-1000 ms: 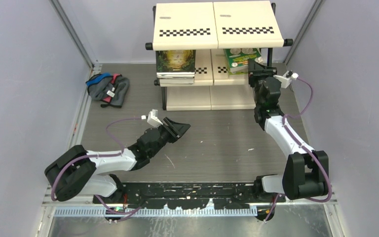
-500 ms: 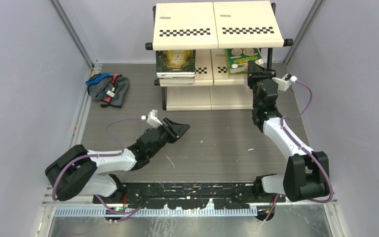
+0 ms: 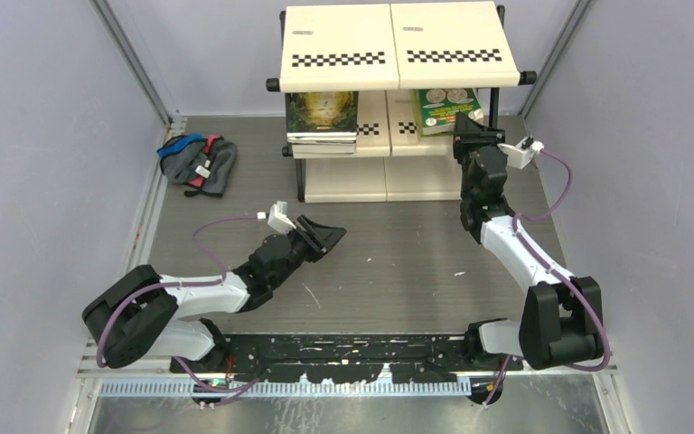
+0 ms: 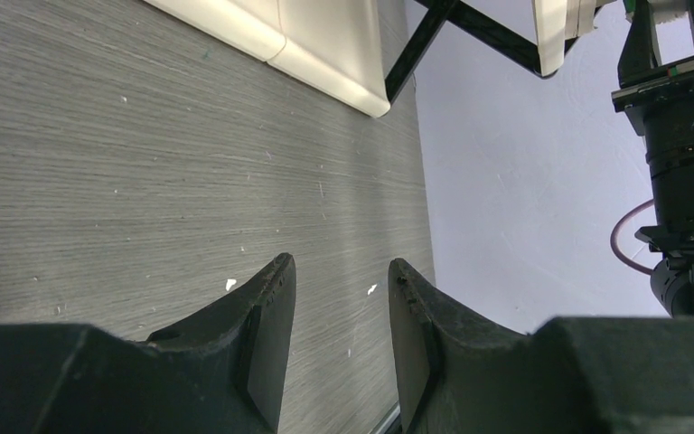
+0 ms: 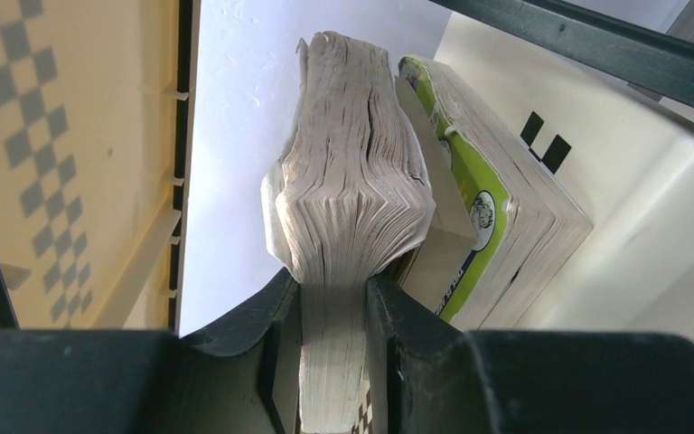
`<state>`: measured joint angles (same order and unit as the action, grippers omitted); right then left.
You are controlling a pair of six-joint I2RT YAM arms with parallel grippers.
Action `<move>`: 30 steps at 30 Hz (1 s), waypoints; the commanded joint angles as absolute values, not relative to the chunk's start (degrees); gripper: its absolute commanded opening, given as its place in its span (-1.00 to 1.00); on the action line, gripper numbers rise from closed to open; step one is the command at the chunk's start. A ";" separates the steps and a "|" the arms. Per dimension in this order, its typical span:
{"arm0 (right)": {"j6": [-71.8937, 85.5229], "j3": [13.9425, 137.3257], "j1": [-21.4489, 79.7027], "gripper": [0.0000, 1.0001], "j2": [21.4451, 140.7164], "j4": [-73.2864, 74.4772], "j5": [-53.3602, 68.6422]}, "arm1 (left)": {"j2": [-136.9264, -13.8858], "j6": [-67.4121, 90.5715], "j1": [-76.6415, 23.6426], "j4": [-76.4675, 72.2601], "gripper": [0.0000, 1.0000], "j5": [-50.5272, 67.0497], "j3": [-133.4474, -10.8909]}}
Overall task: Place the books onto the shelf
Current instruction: Place the book on the shelf.
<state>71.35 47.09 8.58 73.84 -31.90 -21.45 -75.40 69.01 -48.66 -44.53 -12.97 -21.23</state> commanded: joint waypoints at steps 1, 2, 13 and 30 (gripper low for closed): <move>70.93 48.38 8.83 -0.99 71.95 -40.62 -23.61 | -74.96 69.26 -48.09 -47.66 -0.15 -12.27 -21.16; 70.93 48.38 8.79 -0.98 72.09 -40.63 -23.71 | -74.97 69.28 -48.05 -47.57 -0.14 -12.22 -21.18; 70.21 47.61 8.77 -0.98 72.62 -40.12 -24.27 | -75.66 69.46 -47.86 -48.13 -0.15 -11.86 -21.53; 67.60 47.71 9.37 0.17 72.44 -34.82 -26.18 | -75.66 69.33 -47.72 -47.55 -0.15 -11.69 -22.06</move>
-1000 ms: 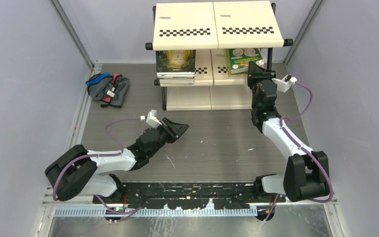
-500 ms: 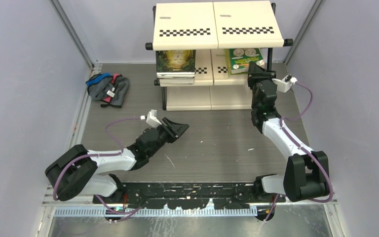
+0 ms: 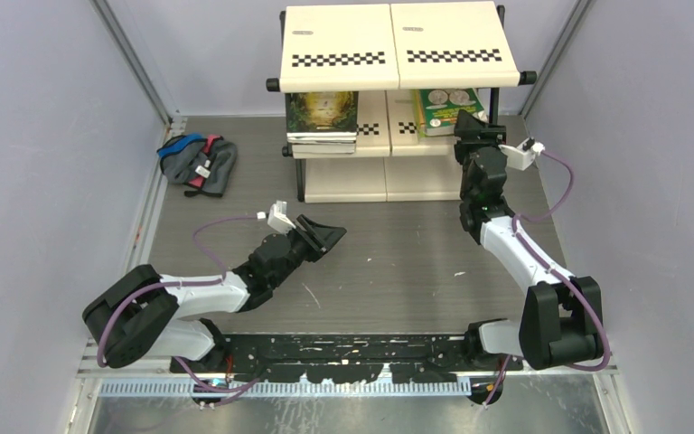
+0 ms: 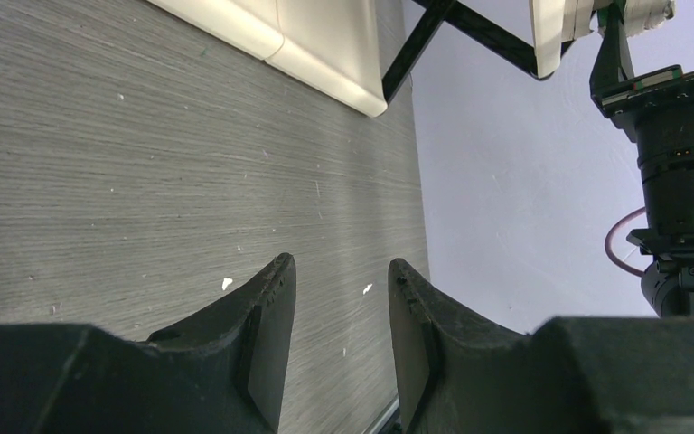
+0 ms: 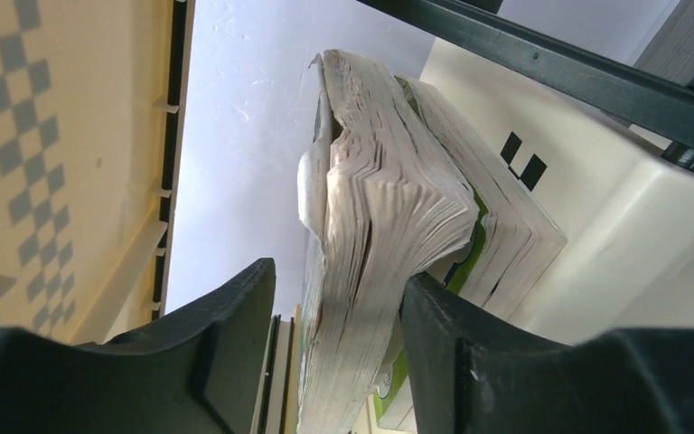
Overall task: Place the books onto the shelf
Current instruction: Place the book on the shelf.
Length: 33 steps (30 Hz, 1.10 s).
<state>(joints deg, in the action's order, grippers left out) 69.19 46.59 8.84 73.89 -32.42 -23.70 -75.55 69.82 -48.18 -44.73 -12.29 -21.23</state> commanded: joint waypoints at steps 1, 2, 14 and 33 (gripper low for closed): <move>67.29 47.73 9.48 0.18 72.31 -34.48 -26.59 | -75.72 69.27 -47.72 -47.55 -0.14 -11.67 -22.06; 67.12 47.82 9.60 0.19 72.16 -34.04 -26.89 | -75.71 69.30 -47.72 -47.57 -0.14 -11.62 -22.06; 64.86 48.12 11.72 0.23 70.98 -30.26 -29.24 | -75.31 69.52 -47.55 -47.81 -0.15 -11.35 -21.56; 63.91 43.75 12.89 0.27 65.17 -26.10 -30.67 | -74.93 69.70 -47.55 -47.88 -0.14 -10.68 -21.01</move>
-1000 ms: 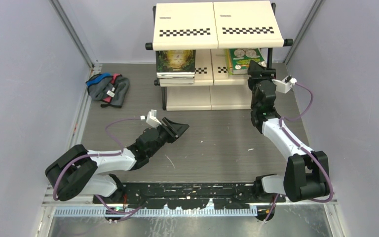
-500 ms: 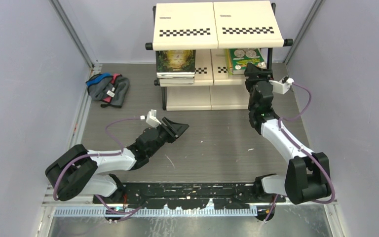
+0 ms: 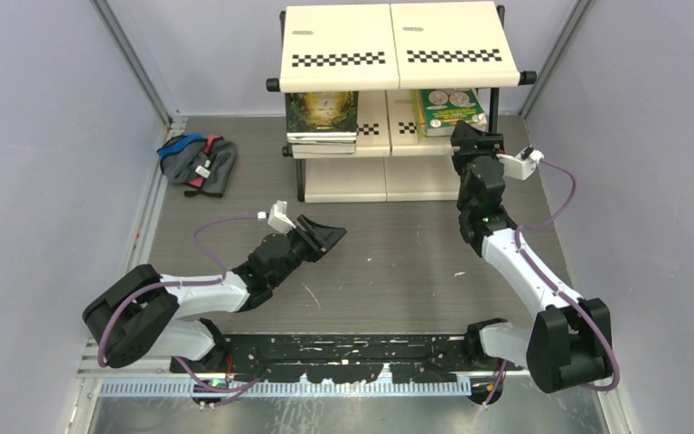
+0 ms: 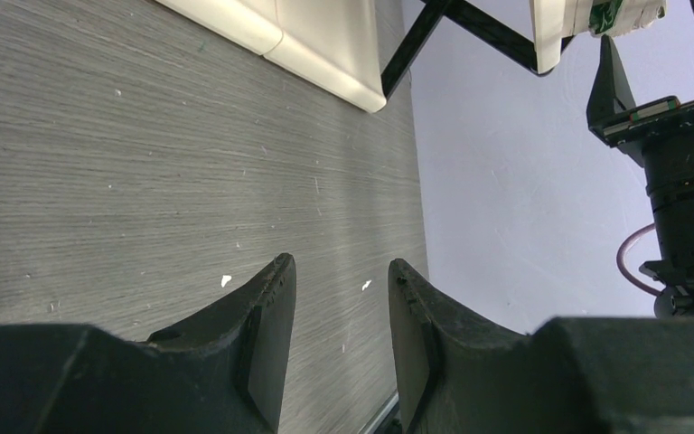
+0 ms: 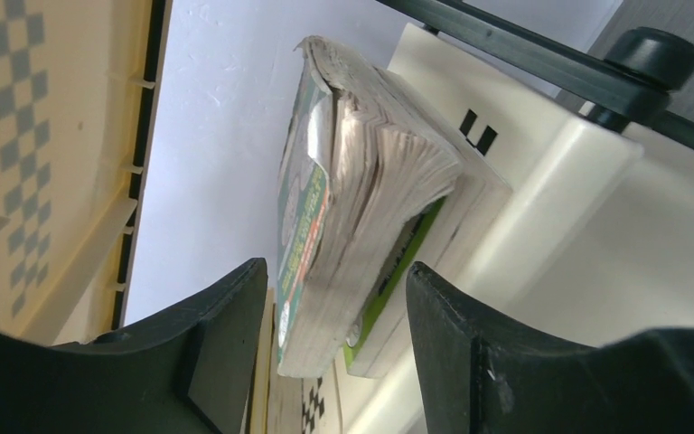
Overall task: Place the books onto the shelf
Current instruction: Place the book on the shelf, then adjust the book on the shelf.
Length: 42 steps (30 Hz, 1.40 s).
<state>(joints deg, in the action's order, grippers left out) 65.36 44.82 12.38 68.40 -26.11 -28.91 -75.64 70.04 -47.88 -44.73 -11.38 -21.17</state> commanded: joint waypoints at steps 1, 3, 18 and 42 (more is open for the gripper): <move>63.70 43.31 12.98 0.27 64.62 -25.94 -30.67 | -74.88 69.70 -47.55 -47.82 -0.15 -10.65 -21.01; 63.36 42.62 13.17 0.27 63.55 -25.34 -30.72 | -74.78 69.68 -47.55 -47.73 -0.14 -10.67 -21.01; 55.69 42.16 14.83 -0.54 57.29 -14.30 -34.20 | -75.88 69.37 -47.55 -48.61 -0.15 -10.31 -21.15; 52.12 55.41 14.81 -0.98 70.12 -11.40 -30.30 | -74.26 68.60 -47.14 -47.36 -0.15 -10.63 -21.03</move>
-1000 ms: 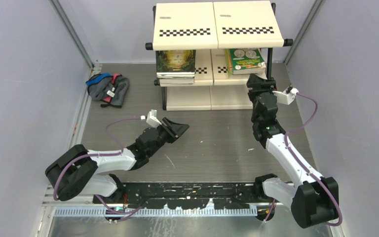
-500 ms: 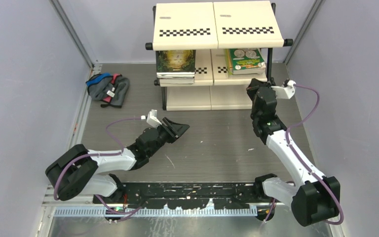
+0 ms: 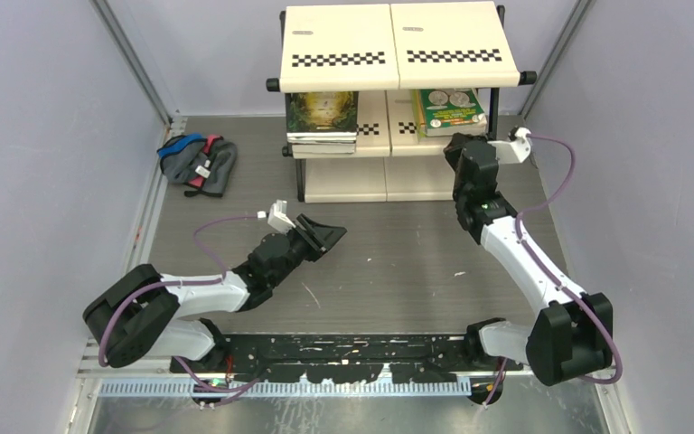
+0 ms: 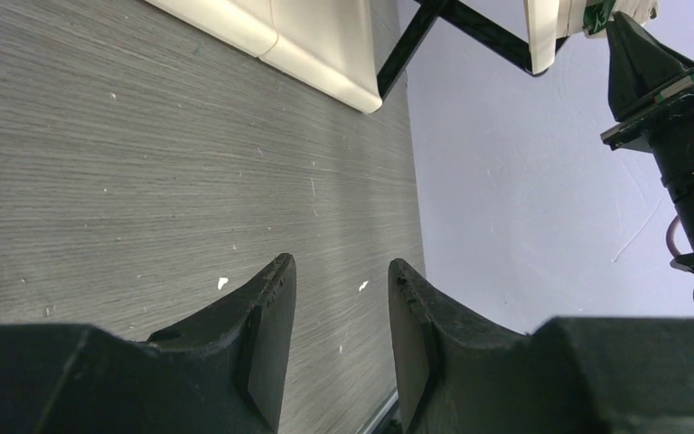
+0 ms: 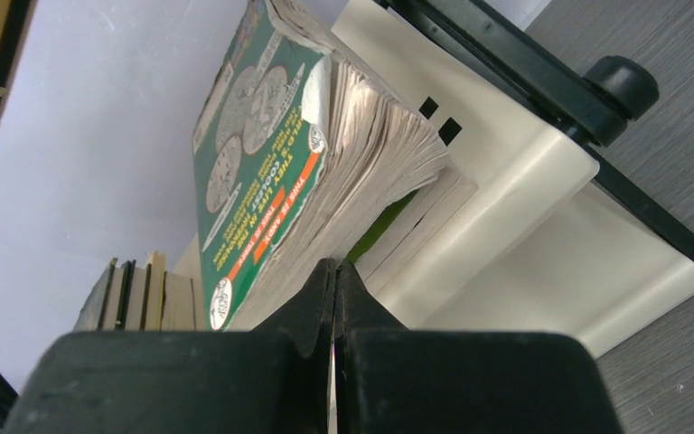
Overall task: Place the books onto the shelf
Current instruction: Adjust the book on the shelf, then reset both arms
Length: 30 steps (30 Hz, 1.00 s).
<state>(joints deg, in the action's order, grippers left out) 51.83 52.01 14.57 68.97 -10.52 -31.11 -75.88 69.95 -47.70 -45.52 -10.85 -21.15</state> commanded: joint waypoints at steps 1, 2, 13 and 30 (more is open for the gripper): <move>52.30 55.62 14.85 -0.98 70.54 -11.50 -30.24 | -74.12 68.57 -47.08 -47.25 -0.15 -10.63 -20.92; 52.36 55.82 14.83 -0.98 70.93 -11.62 -30.19 | -73.84 68.56 -46.91 -47.17 -0.15 -10.63 -20.92; 52.56 56.42 15.87 -0.98 73.10 -12.65 -30.13 | -72.86 68.39 -46.05 -46.59 -0.15 -10.29 -20.47; 31.66 47.37 20.30 0.07 55.68 6.54 -37.98 | -64.74 56.24 -46.14 -34.22 -0.02 -19.57 -19.93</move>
<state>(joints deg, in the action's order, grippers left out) 40.51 51.81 20.18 58.72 1.32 -32.21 -68.62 63.26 -46.37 -39.05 -13.08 -20.25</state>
